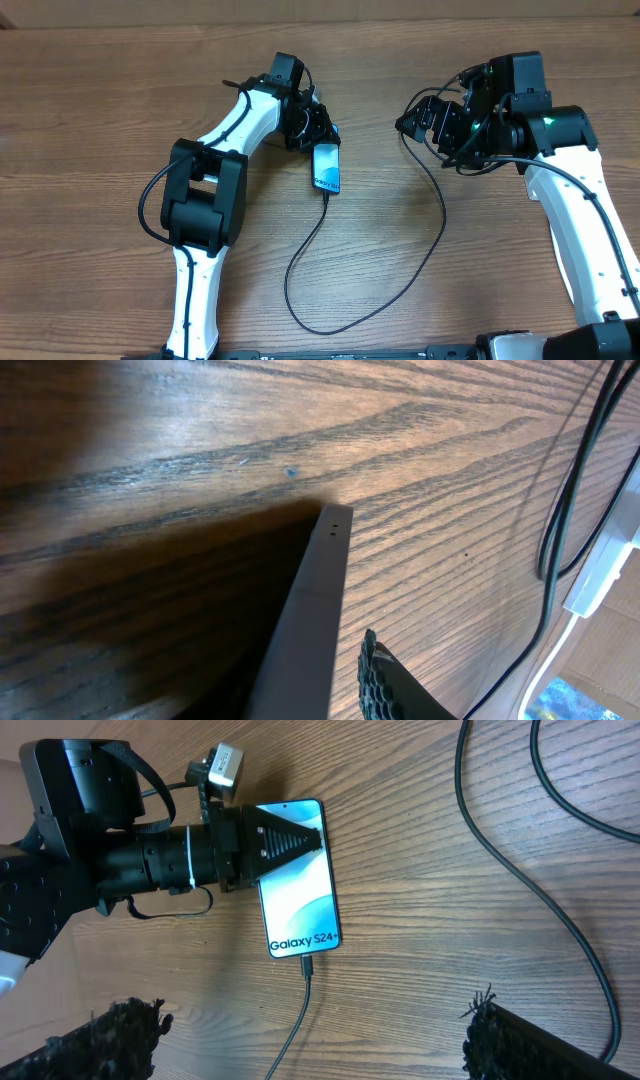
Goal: Plug charger to phone and switch on socket
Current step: 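Lay the phone flat on the table and open the left gripper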
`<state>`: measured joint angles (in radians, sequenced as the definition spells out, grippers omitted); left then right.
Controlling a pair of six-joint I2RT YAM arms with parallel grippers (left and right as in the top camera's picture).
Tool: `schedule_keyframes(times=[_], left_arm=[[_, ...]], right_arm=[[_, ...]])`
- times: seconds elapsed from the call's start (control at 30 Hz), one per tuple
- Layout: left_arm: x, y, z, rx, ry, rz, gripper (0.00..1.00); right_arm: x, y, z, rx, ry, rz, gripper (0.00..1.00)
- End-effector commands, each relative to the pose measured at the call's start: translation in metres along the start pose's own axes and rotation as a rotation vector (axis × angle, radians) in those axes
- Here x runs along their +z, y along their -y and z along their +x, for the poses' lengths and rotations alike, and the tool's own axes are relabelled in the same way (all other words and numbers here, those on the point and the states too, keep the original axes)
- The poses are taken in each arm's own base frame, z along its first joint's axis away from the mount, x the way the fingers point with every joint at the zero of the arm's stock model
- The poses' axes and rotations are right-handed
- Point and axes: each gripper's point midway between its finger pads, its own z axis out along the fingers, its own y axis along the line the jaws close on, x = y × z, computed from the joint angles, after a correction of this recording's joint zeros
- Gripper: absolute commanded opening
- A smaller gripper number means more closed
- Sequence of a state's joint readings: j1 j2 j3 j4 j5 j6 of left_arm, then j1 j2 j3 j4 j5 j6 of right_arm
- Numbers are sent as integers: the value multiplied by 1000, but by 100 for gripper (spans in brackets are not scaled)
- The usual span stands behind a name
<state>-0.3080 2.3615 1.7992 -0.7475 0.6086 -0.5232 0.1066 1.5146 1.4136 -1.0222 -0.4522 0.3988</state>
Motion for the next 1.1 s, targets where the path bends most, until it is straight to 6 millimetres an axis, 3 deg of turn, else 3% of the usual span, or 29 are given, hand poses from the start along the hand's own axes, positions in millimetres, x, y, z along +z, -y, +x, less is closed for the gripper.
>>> schedule_keyframes(times=[0.0, 0.1, 0.2, 0.37, 0.83, 1.07], left_arm=[[-6, 4, 4, 0, 7, -15, 32], [-6, 0, 3, -5, 14, -37, 38], [-6, -8, 5, -17, 14, -77, 69], [-8, -24, 7, -39, 16, -159, 89], [-21, -66, 8, -70, 52, -383, 100], [-53, -84, 3, -88, 80, -471, 100]], right_arm=[[-7, -6, -2, -25, 24, -7, 100], [-7, -6, -2, -25, 24, -7, 100], [-7, -6, -2, -25, 24, -7, 100], [-7, -6, -2, -25, 24, -7, 100], [-7, -5, 0, -21, 17, -3, 100], [-7, -4, 2, -16, 9, 2, 100]])
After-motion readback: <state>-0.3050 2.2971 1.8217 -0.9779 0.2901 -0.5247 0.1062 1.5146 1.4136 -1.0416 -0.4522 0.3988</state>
